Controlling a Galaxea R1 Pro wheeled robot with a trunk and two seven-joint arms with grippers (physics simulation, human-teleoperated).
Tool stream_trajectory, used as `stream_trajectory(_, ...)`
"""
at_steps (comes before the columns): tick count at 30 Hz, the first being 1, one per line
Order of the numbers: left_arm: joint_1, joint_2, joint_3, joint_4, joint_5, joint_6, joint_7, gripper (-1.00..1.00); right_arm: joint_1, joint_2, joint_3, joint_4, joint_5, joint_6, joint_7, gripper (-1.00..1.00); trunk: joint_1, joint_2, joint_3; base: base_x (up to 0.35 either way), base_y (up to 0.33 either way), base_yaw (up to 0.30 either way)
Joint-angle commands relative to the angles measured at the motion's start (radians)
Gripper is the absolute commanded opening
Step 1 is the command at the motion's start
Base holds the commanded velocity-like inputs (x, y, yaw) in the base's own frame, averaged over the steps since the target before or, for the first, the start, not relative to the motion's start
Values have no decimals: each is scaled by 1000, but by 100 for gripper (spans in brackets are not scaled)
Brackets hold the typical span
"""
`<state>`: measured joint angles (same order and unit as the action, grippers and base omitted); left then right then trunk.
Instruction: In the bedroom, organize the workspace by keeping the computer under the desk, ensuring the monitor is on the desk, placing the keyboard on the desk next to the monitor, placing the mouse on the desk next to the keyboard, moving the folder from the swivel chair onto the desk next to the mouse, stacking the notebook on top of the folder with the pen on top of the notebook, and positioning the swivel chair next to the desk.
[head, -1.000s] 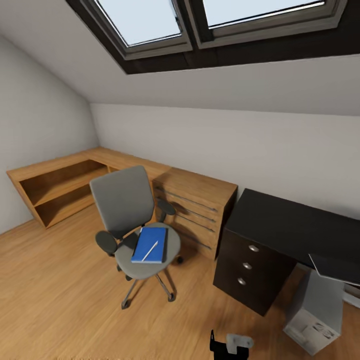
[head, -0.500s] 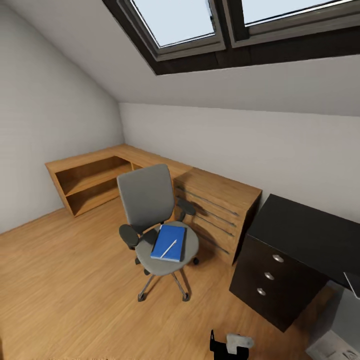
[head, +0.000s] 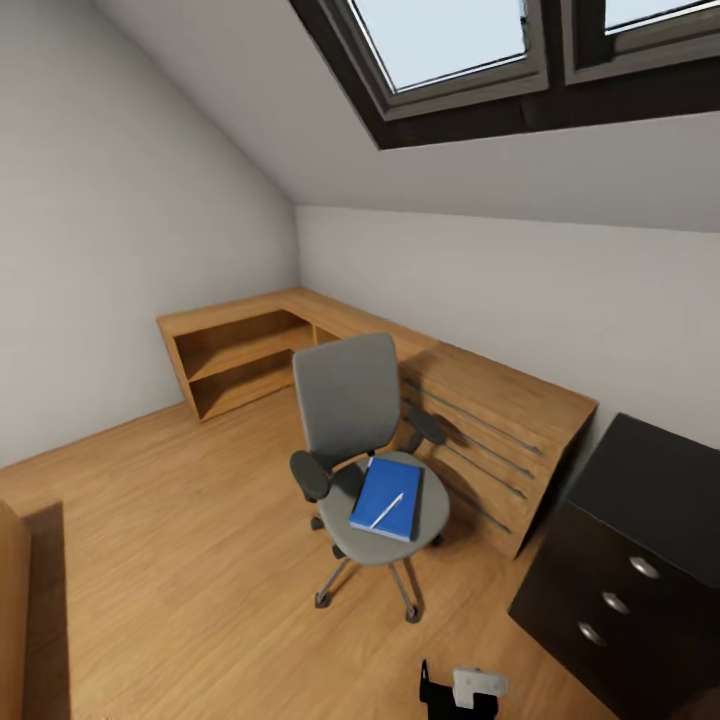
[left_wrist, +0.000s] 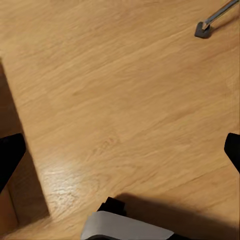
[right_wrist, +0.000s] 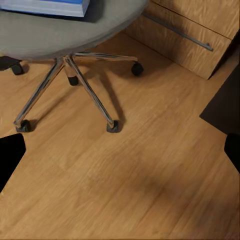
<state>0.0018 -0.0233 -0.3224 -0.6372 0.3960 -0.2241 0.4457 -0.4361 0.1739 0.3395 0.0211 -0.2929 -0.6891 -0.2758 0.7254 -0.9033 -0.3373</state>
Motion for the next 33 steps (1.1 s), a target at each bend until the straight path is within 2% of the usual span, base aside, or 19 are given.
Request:
stream_trajectory(1,0,1,-6,-1,11,-5,5,100,-1,1,9,2,-5,-3,-5,100,1,-1,-1,251,193,287)
stream_trajectory(7,0,0,-8,-1,9,-7,5,100,-1,1,9,2,-5,-3,-5,100,1,-1,-1,255,172,287)
stream_trajectory(14,0,0,-12,-1,8,-7,5,100,1,1,9,2,-3,-3,-2,100,1,-1,-1,244,38,234)
stream_trajectory(24,0,0,-13,28,5,-8,5,100,15,1,7,1,1,-3,3,100,1,-1,-1,280,3,36)
stream_trajectory(33,0,0,-12,24,6,-21,6,100,17,1,9,1,4,-8,7,100,1,-1,-1,32,0,1)
